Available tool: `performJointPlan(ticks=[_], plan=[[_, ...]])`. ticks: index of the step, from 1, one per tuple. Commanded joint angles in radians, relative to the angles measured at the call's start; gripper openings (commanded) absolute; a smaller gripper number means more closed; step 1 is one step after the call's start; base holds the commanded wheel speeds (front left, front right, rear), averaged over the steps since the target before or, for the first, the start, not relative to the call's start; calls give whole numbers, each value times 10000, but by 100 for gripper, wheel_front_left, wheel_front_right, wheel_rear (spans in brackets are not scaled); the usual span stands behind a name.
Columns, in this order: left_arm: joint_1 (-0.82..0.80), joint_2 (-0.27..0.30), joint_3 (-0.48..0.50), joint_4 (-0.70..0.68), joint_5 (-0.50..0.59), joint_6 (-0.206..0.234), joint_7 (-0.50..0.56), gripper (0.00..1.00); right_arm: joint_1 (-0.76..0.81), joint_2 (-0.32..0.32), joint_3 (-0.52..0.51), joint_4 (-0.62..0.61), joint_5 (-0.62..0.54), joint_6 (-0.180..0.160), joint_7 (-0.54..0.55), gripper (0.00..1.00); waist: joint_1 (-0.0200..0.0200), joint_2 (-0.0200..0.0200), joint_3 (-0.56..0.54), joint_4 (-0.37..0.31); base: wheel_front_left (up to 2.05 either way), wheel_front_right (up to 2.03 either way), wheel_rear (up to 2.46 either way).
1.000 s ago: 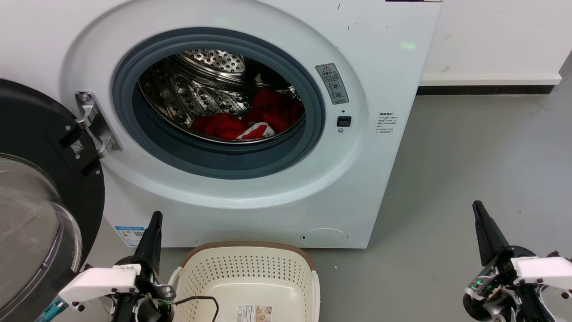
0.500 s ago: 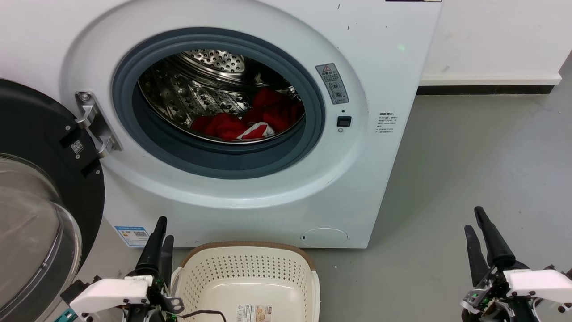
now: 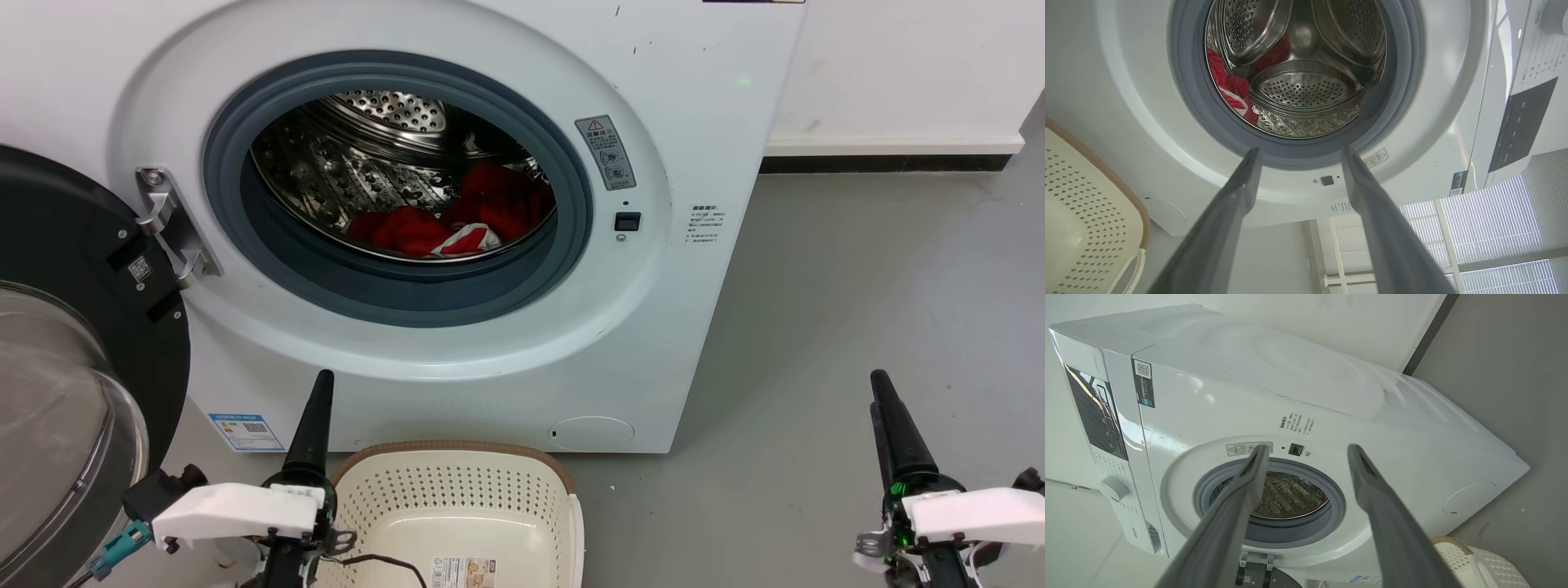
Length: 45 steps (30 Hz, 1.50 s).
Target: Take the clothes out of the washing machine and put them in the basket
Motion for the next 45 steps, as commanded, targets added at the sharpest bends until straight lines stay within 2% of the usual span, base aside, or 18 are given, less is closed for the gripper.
performJointPlan(ticks=[1,16,32,45], plan=[[-266,22,-129,-262,576,-1,-126,100,-42,-27,-23,-337,-639,0,-148,100,0,-1,2,2,0,0,0],[-404,25,-577,-596,4023,226,-698,100,305,0,69,-774,-4526,0,-719,100,0,-1,-2,16,0,0,0],[-457,33,-969,-456,6708,440,-1218,100,591,5,219,-1168,-7120,0,-1243,100,0,-1,-20,81,0,0,0],[-534,111,-1263,-421,8288,607,-1562,100,775,8,328,-1425,-8827,0,-1412,100,0,-1,-17,132,0,0,0]])
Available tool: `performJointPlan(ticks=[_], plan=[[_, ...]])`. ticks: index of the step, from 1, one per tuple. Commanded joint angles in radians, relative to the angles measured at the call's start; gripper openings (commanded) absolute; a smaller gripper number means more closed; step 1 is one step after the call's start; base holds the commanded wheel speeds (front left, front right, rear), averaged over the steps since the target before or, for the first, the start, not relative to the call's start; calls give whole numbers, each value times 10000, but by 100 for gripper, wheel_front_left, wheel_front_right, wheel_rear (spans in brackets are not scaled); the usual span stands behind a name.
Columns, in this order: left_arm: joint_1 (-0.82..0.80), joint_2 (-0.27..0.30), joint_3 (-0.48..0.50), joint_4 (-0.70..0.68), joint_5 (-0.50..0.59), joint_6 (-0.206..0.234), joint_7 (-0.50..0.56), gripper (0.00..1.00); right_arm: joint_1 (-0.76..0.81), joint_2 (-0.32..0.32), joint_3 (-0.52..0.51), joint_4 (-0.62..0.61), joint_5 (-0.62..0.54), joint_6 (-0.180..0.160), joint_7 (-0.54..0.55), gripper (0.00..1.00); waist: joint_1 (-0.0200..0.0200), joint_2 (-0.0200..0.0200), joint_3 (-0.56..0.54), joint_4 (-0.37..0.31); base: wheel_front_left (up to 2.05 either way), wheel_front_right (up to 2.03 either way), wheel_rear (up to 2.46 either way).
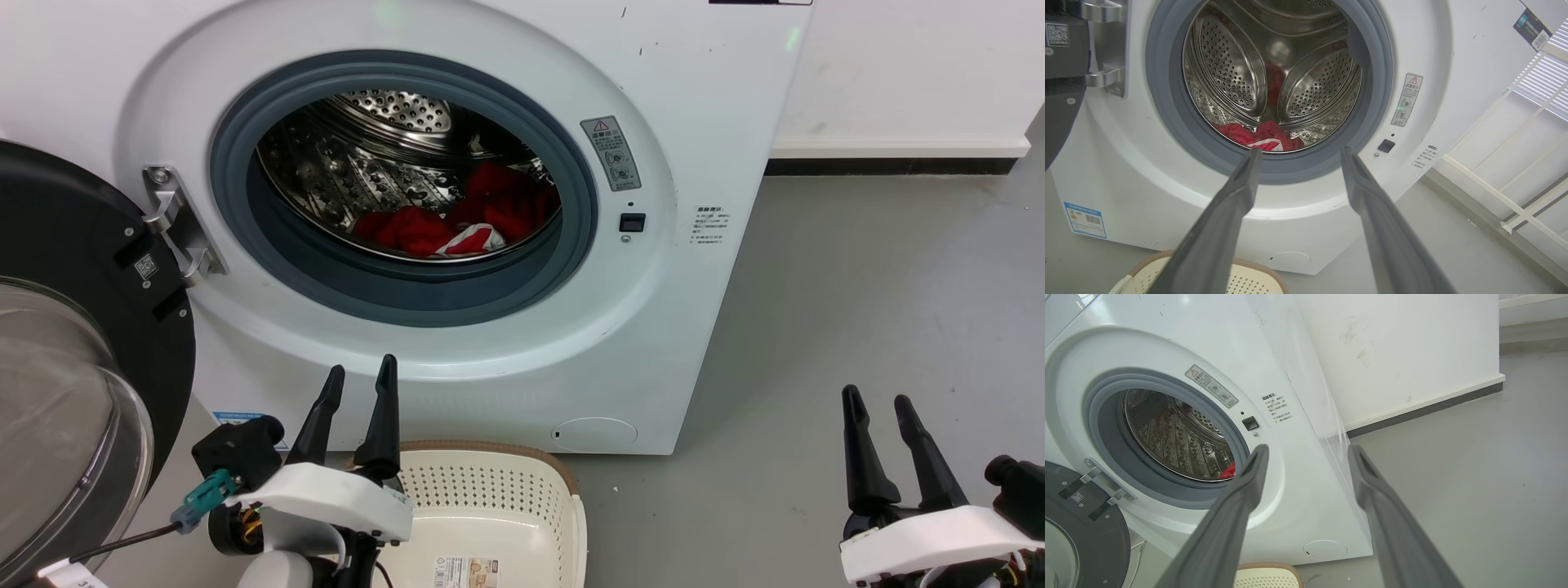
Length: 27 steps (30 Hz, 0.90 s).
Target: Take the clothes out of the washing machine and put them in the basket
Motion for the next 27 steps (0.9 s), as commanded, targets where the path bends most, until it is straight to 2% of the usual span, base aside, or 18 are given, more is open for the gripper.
performJointPlan(ticks=[1,27], plan=[[-288,62,-74,-85,299,53,-105,100,9,0,22,-207,-320,0,-64,100,0,0,0,5,0,0,0],[-406,195,-619,268,2921,507,-735,100,288,4,1,-499,-2892,-1,-326,100,0,0,40,43,0,0,0]])
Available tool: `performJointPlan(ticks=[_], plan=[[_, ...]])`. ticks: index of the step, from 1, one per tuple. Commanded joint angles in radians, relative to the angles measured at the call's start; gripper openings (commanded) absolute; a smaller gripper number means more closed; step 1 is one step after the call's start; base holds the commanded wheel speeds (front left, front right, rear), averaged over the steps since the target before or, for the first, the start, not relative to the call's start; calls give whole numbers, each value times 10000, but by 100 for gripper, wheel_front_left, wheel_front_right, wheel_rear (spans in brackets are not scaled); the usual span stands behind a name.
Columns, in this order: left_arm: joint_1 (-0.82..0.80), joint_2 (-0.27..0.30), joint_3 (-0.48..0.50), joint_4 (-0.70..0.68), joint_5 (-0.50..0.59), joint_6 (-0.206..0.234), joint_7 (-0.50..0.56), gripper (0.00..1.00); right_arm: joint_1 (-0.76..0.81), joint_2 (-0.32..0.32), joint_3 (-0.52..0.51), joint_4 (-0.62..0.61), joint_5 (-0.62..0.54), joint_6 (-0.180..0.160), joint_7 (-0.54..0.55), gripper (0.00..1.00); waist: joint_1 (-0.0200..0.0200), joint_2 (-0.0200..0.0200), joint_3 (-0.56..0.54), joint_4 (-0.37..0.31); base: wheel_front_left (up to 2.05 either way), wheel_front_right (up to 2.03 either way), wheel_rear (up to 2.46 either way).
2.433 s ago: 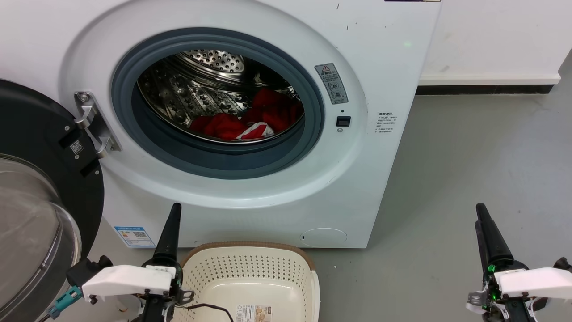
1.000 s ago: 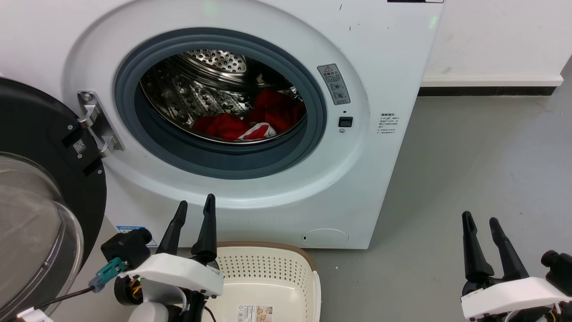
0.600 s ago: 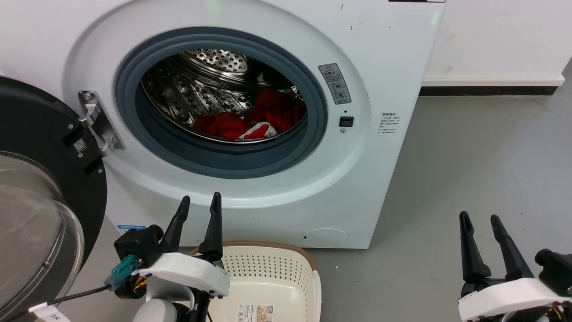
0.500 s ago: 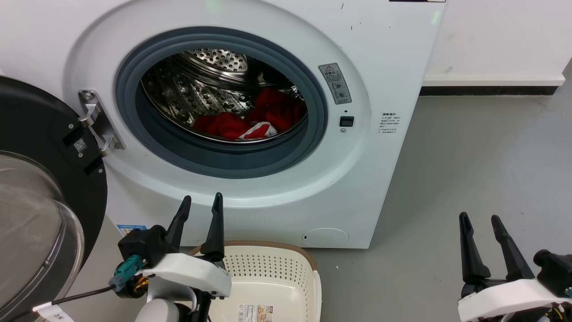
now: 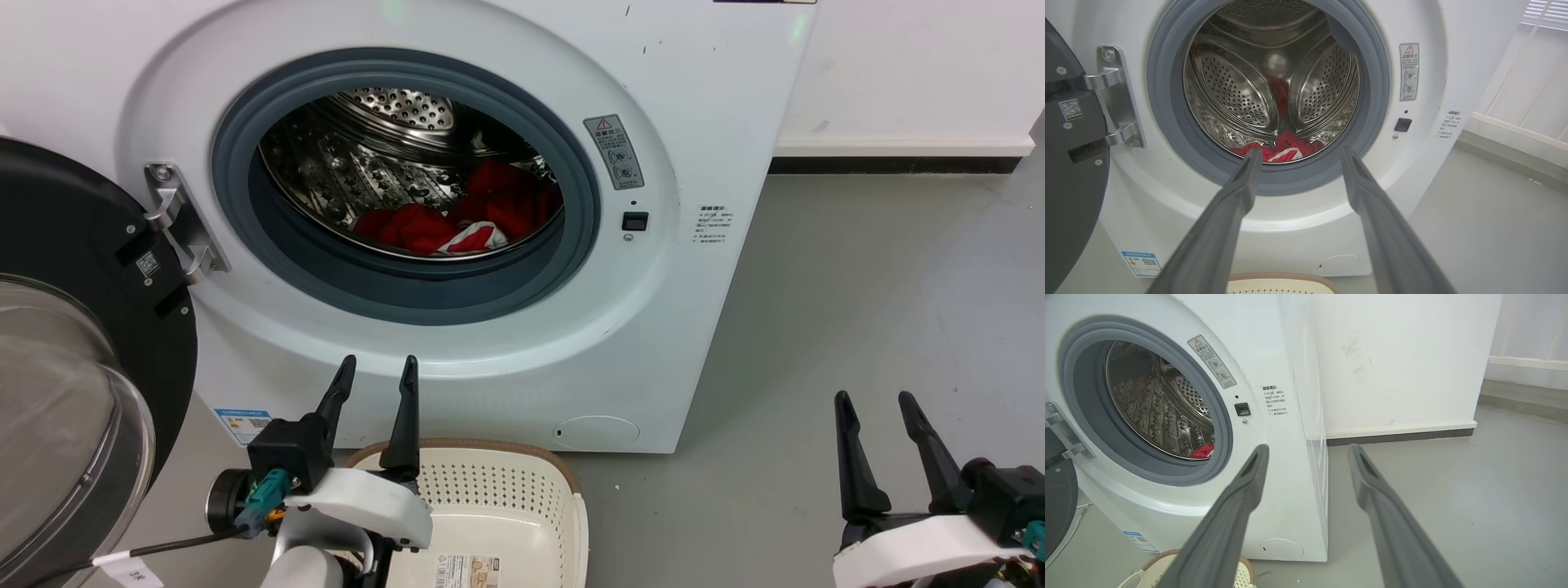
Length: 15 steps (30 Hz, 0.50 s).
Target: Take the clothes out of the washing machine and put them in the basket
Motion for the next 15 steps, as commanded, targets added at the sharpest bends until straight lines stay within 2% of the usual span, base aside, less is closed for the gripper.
performJointPlan(ticks=[1,15], plan=[[-229,68,-71,-23,280,60,-115,100,92,4,-2,-140,-261,-3,-88,100,0,0,10,5,0,0,0],[-265,53,-133,-52,1272,358,-392,100,180,6,-10,-228,-1318,-3,-267,100,0,0,66,35,0,0,0]])
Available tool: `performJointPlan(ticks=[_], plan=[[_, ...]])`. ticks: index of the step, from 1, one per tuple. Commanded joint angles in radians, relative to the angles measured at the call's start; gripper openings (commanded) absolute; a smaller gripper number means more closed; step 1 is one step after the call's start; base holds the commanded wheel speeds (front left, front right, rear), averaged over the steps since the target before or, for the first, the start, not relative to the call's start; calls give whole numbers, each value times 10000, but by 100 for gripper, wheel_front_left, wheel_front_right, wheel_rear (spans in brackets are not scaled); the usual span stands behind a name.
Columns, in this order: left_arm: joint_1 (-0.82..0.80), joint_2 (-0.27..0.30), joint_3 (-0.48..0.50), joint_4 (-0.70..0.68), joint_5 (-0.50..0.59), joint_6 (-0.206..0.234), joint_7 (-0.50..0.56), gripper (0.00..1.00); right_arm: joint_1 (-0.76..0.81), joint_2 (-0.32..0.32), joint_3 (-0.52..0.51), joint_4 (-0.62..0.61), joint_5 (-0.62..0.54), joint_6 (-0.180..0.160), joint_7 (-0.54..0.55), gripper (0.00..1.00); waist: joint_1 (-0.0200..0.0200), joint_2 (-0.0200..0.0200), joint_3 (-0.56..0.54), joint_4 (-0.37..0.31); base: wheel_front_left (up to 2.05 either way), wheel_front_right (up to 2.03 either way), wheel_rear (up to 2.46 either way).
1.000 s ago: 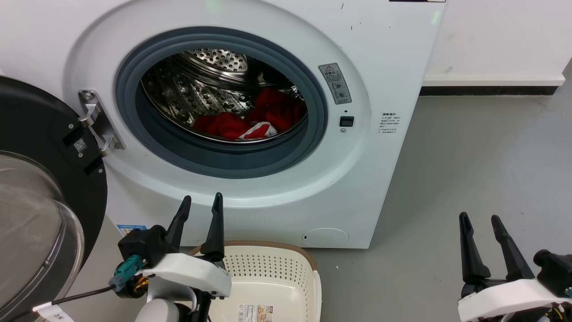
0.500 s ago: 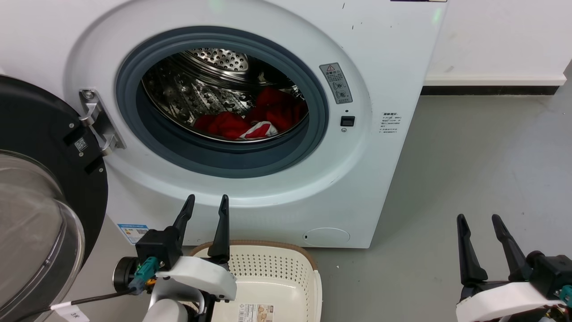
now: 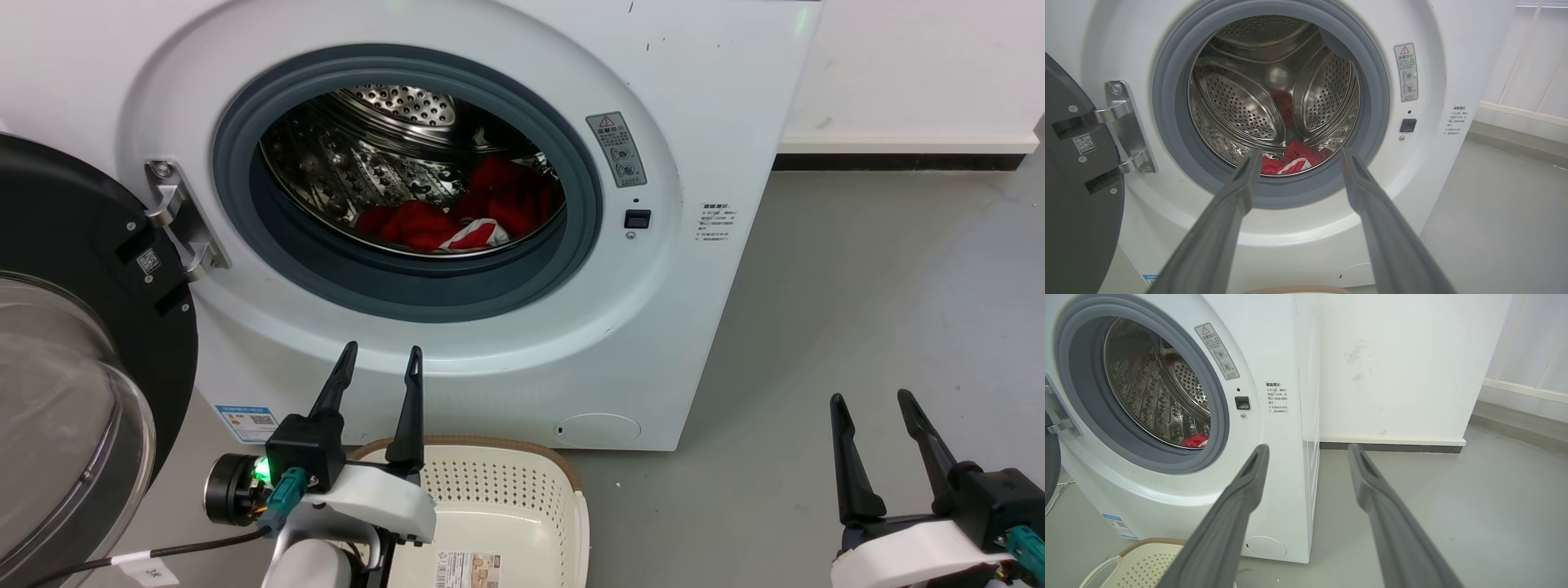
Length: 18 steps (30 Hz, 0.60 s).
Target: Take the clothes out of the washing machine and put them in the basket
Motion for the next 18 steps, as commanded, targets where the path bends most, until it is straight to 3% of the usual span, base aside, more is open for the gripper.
performJointPlan(ticks=[1,18], plan=[[-130,34,-17,-58,232,51,-92,100,102,6,-11,-95,-236,-3,-74,100,0,0,12,5,0,0,0],[-87,-55,17,71,995,185,-342,100,156,9,-67,-99,-1078,-5,-259,100,0,0,0,73,0,0,0]])
